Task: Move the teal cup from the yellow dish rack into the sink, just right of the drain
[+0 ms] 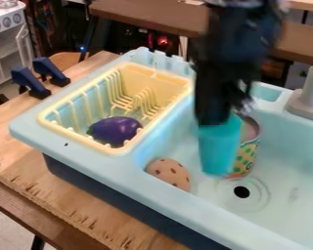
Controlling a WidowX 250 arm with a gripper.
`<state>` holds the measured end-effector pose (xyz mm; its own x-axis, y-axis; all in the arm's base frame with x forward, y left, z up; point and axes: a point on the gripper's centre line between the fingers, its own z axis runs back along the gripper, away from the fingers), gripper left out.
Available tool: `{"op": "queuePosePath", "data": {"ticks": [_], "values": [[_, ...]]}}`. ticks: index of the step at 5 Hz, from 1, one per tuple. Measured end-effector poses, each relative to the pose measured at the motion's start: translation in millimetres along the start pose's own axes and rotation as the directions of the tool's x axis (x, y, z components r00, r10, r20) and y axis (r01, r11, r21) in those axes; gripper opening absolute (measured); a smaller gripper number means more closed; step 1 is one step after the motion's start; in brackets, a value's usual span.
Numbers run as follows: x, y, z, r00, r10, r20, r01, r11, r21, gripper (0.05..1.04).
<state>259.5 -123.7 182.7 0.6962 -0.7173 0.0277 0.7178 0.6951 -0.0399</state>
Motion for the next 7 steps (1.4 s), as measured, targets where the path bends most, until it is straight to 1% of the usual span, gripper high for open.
{"op": "queuePosePath", "data": {"ticks": [1, 2, 3, 4, 5, 6, 7], "values": [[16.0, -21.0, -6.9, 0.982, -0.174, -0.067, 0.177, 0.984, 0.031, 0.089], [21.8, -22.7, -19.2, 0.943, -0.322, -0.085, 0.323, 0.946, 0.004, 0.089], [30.9, -17.3, -35.0, 0.932, -0.344, -0.114, 0.348, 0.937, 0.014, 0.089], [40.8, -9.0, -38.9, 0.941, -0.334, -0.050, 0.337, 0.941, 0.043, 0.089], [48.8, -5.1, -47.4, 0.950, -0.312, -0.023, 0.313, 0.948, 0.063, 0.089], [50.6, -10.3, -50.7, 0.952, -0.305, -0.016, 0.305, 0.950, 0.063, 0.089], [51.8, -12.8, -55.8, 0.955, -0.298, 0.011, 0.297, 0.954, 0.039, 0.089]]}}
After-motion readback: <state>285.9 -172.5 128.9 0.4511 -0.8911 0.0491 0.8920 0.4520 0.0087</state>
